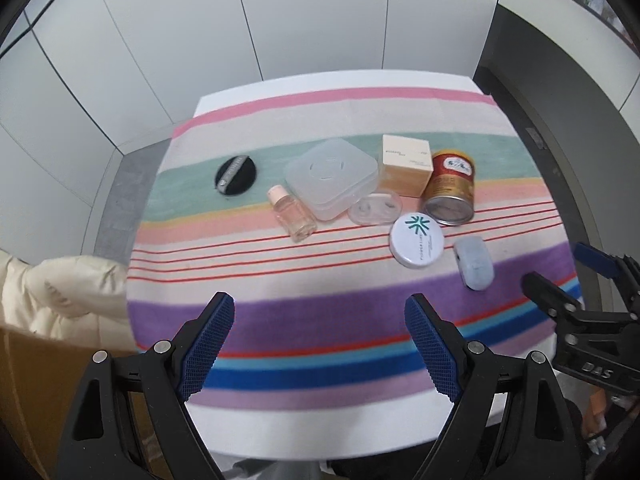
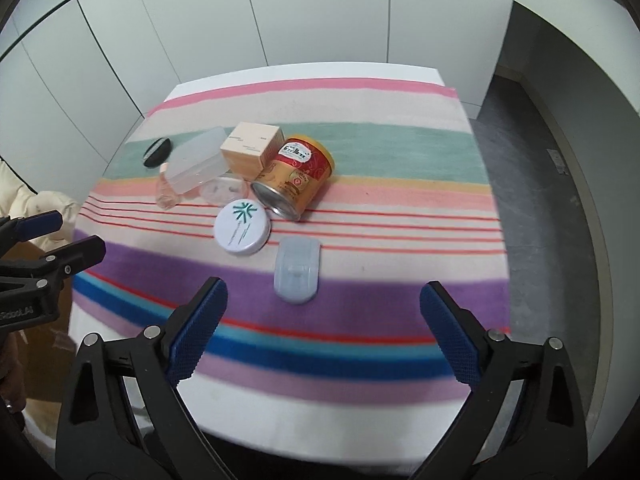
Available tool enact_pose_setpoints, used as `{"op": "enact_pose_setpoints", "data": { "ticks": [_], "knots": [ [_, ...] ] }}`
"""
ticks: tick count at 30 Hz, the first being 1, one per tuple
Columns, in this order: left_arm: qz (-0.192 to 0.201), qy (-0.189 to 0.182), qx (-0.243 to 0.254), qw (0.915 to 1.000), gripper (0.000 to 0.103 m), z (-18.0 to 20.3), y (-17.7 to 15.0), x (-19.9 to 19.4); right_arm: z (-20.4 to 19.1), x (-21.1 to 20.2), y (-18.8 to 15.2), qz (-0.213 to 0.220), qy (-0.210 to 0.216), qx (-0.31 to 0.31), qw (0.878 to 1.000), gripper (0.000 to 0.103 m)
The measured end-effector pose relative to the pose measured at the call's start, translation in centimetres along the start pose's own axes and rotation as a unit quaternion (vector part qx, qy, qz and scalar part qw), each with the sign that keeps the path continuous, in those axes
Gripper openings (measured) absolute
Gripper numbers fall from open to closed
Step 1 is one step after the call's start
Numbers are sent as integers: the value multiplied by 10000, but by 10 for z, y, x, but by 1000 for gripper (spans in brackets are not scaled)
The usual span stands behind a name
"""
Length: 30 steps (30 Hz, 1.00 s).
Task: Organize objects
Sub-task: 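Grasp the white round compact with the left tool while the right tool grasps the small white case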
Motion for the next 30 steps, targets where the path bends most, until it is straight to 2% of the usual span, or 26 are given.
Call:
{"op": "enact_pose_setpoints", "data": {
  "ticks": [2,4,7,12,14,15,16,17,18,21,25,30],
  "knots": [
    [-64,32,3,10000,88,2,4,13,0,19,5,-3,-73,-25,10000,87],
    [-134,28,26,9999,88,4,6,26,0,40,10,-84,-82,-100,9999,83],
    [-223,-47,128,9997,88,12,7,42,-2,60,11,-193,-288,-171,9993,81],
    [-372,-144,134,9991,88,23,13,63,-7,69,11,-87,-90,-125,9998,81],
    [-403,-184,49,9990,88,22,16,67,-12,75,12,-116,-150,-166,9997,80],
    [-427,-225,10,9988,88,22,17,69,-14,80,12,-175,-252,-194,9993,76],
    [-449,-255,-16,9987,88,23,17,70,-17,85,11,-239,-345,-222,9989,64],
    [-452,-276,-24,9986,88,24,18,71,-19,84,10,-138,-510,-232,9983,41],
    [-438,-310,-12,9986,88,26,18,71,-19,83,8,-56,-448,-220,9987,38],
    [-348,-430,75,9984,88,36,22,71,-11,81,7,-61,-331,-75,9994,38],
    [-334,-643,257,9970,88,61,29,82,-2,79,5,-61,-427,-6,9991,38],
    [-426,-687,158,9966,88,77,40,100,12,74,-2,-116,-523,138,9985,38]
  ]
}}
Point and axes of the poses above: each gripper's, at about its wrist camera, not at the fingertips, and x roughly the way its jaws point, z to its right, y to its top, the point moved 1 cm from there along x, roughly the way its jaws point, and after that the axes turned 11 degrees about -z, right-handed, at the moved point
